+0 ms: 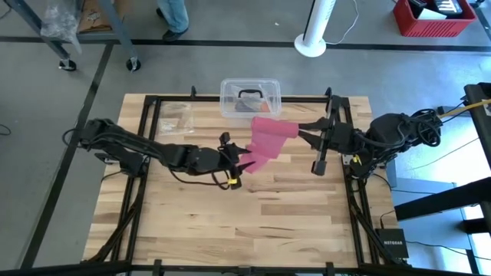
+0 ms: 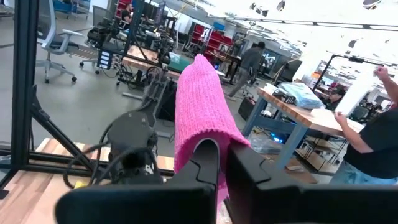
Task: Roll bandage
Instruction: Roll the pink bandage
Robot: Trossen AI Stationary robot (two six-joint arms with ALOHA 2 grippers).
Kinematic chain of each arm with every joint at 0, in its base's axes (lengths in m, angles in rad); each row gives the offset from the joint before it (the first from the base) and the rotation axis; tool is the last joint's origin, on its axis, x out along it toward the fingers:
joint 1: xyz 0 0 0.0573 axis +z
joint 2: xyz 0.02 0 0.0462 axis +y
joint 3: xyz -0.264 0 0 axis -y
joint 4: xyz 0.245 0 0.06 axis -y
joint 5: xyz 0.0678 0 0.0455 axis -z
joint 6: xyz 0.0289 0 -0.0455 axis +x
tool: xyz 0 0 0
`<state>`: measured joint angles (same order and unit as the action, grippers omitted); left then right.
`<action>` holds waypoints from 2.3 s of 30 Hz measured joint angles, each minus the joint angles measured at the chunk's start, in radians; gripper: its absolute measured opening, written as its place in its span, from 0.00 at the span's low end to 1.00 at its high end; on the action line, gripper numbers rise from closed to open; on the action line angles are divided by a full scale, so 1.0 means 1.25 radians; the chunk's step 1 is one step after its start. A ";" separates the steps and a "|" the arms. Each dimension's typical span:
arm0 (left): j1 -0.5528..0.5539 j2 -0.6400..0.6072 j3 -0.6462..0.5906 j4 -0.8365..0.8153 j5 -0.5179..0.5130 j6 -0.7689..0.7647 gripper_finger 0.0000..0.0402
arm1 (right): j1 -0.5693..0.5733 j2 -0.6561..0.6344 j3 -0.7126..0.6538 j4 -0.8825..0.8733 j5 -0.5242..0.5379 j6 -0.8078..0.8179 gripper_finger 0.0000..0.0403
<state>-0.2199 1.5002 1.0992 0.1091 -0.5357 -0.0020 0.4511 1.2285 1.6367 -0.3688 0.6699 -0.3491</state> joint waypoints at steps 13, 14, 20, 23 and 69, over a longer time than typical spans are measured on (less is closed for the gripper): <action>-0.054 -0.099 0.009 -0.097 0.013 -0.024 0.20 | 0.000 0.000 0.000 -0.008 0.000 -0.017 0.04; -0.055 -0.109 0.009 -0.107 0.011 -0.033 0.22 | 0.000 0.000 0.000 -0.009 0.000 -0.015 0.04; -0.029 -0.107 0.009 -0.182 0.004 -0.083 0.38 | 0.000 0.000 0.000 -0.009 0.000 -0.014 0.04; -0.009 -0.092 0.009 -0.219 0.005 -0.089 0.43 | 0.000 0.000 0.000 -0.010 0.000 -0.014 0.04; 0.010 -0.016 0.009 -0.291 0.142 -0.096 0.43 | 0.000 -0.002 0.000 -0.019 -0.007 -0.033 0.04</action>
<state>-0.2069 1.4803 1.1099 -0.2550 -0.3580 -0.1218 0.4511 1.2255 1.6363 -0.3921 0.6609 -0.3906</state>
